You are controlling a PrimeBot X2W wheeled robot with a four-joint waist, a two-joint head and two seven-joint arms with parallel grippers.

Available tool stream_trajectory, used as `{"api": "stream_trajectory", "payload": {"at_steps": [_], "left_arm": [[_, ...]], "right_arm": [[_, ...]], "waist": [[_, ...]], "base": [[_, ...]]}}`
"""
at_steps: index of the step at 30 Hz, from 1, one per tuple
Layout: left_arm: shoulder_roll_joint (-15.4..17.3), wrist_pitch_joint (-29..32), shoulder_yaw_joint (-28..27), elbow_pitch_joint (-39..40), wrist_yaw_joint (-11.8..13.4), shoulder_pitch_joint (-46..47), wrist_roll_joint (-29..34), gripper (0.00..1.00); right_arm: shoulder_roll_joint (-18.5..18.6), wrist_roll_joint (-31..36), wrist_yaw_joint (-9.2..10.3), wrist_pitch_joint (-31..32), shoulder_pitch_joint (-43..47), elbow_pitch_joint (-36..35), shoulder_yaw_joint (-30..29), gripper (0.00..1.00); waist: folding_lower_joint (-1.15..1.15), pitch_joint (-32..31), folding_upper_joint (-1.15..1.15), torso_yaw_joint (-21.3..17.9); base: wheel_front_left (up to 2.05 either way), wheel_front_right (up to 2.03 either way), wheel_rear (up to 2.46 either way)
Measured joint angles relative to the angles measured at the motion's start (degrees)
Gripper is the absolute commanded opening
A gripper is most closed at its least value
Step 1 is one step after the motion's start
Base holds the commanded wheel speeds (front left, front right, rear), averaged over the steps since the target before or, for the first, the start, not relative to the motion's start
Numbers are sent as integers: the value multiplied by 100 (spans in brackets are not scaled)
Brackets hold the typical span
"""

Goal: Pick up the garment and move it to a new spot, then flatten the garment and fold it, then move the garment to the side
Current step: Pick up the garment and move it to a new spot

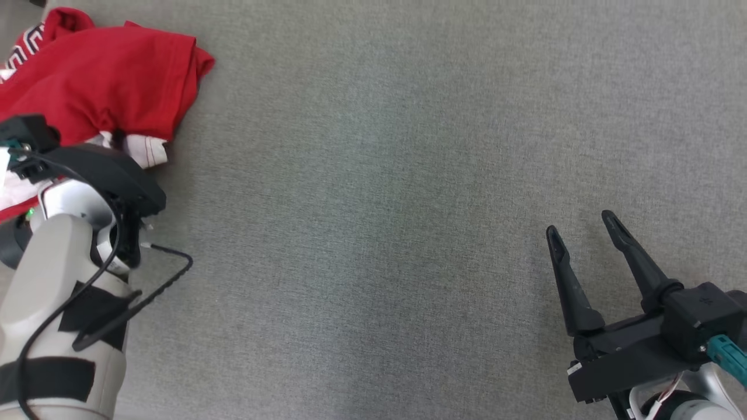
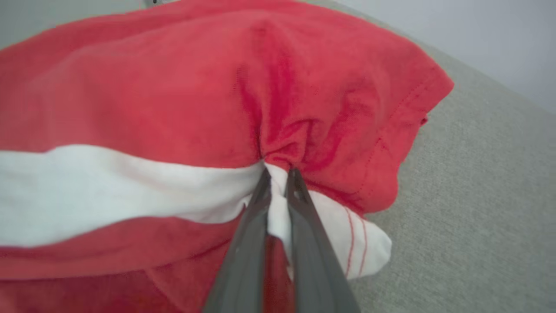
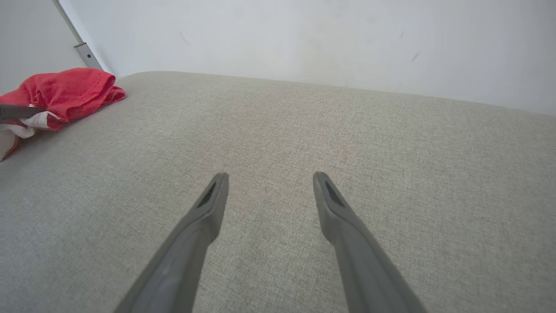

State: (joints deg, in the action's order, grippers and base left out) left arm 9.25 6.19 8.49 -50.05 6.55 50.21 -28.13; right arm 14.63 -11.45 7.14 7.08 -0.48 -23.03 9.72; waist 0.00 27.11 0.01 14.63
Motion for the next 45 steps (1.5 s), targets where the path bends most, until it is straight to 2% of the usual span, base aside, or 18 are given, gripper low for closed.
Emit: {"api": "stream_trajectory", "payload": {"at_steps": [14, 20, 24, 31, 34, 42, 45], "left_arm": [[114, -855, 99, 21, 51, 661, 547, 0], [-132, -1067, 410, 275, 40, 953, 704, 0], [-333, -1110, 632, 385, -189, 1015, 813, 0], [-728, -1110, 1107, 448, -616, 928, 836, 0], [-825, -1081, 1330, 570, -713, 671, 835, 0], [-812, -740, 2092, 810, -757, 79, 905, 0], [-769, -611, 2380, 877, -691, -93, 859, 0]], "right_arm": [[-553, -242, 0, -141, -246, 797, 315, 100], [-838, -433, 0, -319, -261, 1188, 401, 100], [-944, -515, 0, -455, -270, 1433, 460, 100], [-1007, -622, 0, -652, -226, 1814, 534, 100], [-1014, -634, 0, -711, -68, 1807, 543, 100], [-1058, -643, 0, -813, 403, 1622, 609, 100], [-1080, -643, 0, -845, 499, 1553, 638, 100]], "waist": [[-1, -921, -1, 85], [-1, -1395, -1, -13], [-1, -1707, -1, -146], [-1, -2201, -1, -559], [-2, -2395, -1, -788], [-2, -2756, -2, -1510], [-1, -2822, -1, -1793]], "base": [[0, 0, 0], [0, 0, 0], [0, 0, 0], [0, 0, 0], [0, 0, 0], [0, 0, 0], [0, 0, 0]]}}
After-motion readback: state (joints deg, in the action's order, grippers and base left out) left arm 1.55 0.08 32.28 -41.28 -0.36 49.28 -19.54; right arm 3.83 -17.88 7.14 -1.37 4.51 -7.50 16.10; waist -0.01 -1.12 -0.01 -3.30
